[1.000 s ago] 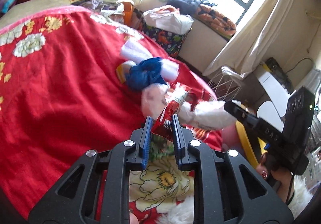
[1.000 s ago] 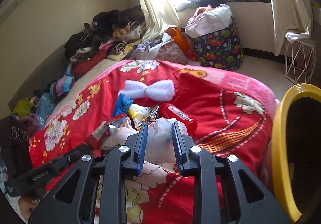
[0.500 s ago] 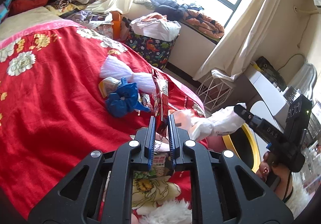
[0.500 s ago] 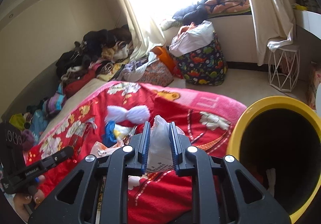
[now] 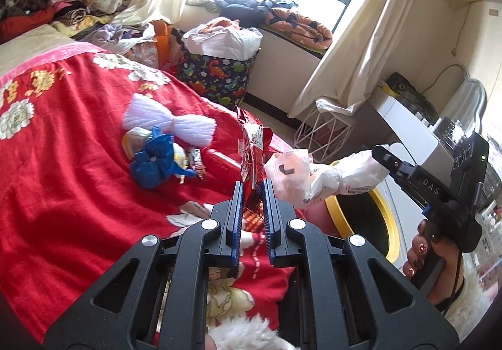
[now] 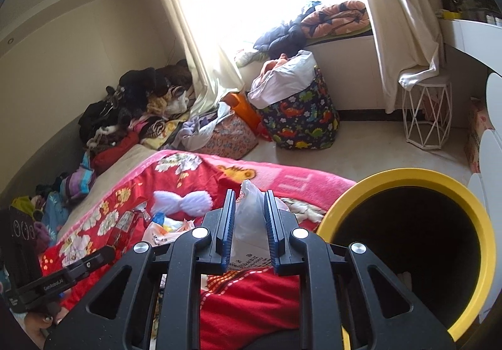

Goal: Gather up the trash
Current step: 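Carry the red wrapper and white bag over the yellow-rimmed bin with both grippers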

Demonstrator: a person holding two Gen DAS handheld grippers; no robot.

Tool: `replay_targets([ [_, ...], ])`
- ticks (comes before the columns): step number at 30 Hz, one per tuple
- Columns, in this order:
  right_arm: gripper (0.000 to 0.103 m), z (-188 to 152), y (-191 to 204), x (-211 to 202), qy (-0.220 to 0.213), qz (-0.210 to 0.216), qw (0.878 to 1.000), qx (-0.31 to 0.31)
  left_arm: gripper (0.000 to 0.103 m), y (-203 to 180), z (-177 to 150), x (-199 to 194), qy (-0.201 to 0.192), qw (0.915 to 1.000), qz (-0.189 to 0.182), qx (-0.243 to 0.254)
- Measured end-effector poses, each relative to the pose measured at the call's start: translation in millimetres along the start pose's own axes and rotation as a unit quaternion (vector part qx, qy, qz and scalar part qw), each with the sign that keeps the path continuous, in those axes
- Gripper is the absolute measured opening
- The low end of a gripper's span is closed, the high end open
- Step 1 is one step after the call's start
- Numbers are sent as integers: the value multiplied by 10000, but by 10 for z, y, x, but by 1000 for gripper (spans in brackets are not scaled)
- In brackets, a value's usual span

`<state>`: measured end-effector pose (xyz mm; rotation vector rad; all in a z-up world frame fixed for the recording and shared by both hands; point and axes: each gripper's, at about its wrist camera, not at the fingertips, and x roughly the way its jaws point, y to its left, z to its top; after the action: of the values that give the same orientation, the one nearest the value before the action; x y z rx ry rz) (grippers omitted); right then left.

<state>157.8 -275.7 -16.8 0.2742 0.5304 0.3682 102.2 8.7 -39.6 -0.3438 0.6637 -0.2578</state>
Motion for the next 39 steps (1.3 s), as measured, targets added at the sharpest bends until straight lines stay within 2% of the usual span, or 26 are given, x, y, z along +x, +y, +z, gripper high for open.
replay_targets([
  [25,18,99,-647,-490,-543,-521,9957,540,8,-773,-74,246,148,9959,-405,793],
  [39,18,114,-1099,-709,-817,-1010,9869,955,8,-1155,-173,410,312,9903,-679,1168],
])
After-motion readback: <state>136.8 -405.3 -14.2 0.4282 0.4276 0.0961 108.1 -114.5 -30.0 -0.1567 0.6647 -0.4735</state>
